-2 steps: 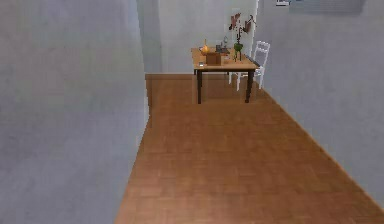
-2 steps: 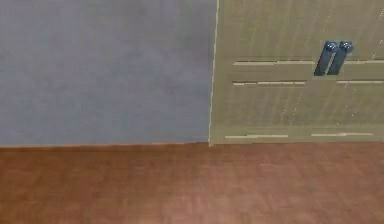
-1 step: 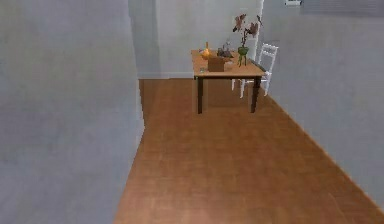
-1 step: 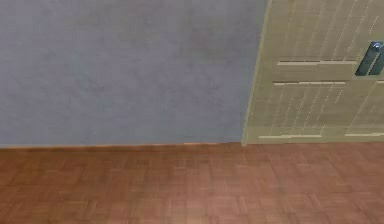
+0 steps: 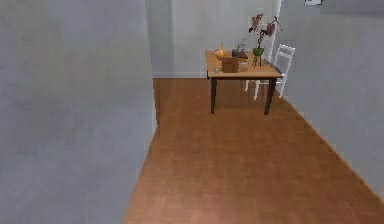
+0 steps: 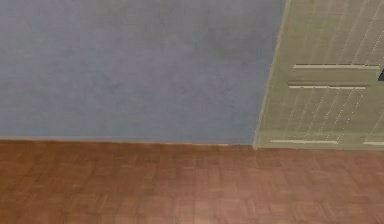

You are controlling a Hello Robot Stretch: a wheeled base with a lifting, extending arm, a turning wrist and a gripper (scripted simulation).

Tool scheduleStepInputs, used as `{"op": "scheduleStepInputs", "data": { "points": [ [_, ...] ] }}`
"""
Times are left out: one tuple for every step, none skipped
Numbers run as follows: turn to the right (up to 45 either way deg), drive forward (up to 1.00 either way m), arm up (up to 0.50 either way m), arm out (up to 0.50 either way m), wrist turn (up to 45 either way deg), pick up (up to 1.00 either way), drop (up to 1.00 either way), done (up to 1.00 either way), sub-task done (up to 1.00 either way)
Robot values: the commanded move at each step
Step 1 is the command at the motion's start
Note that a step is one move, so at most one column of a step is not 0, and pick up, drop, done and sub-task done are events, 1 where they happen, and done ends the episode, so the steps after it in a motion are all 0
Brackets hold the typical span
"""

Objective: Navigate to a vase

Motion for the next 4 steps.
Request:
{"op": "scheduleStepInputs", "data": {
  "points": [
    [0.0,1.00,0.00,0.00,0.0,0.00,0.00,0.00,0.00],
    [0.0,1.00,0.00,0.00,0.0,0.00,0.00,0.00,0.00],
    [-3.0,0.00,0.00,0.00,0.0,0.00,0.00,0.00,0.00],
    [0.0,1.00,0.00,0.00,0.0,0.00,0.00,0.00,0.00]
  ]
}}
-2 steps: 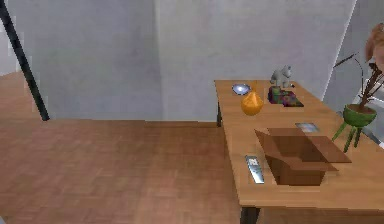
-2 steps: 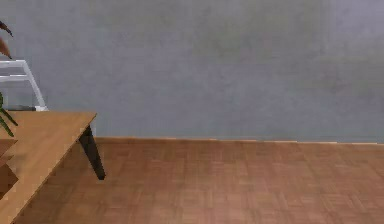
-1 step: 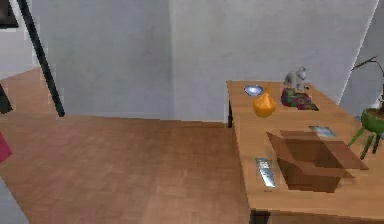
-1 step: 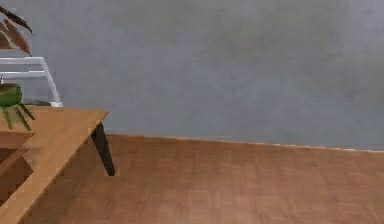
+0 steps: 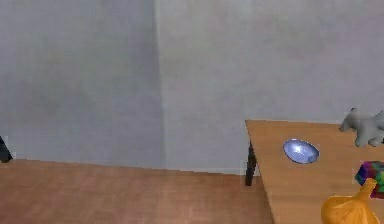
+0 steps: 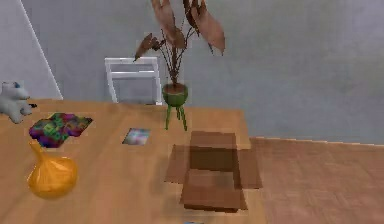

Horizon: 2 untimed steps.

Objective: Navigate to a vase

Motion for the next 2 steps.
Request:
{"op": "scheduleStepInputs", "data": {
  "points": [
    [45.0,0.00,0.00,0.00,0.0,0.00,0.00,0.00,0.00],
    [0.0,0.00,0.00,0.00,0.0,0.00,0.00,1.00,0.00]
  ]
}}
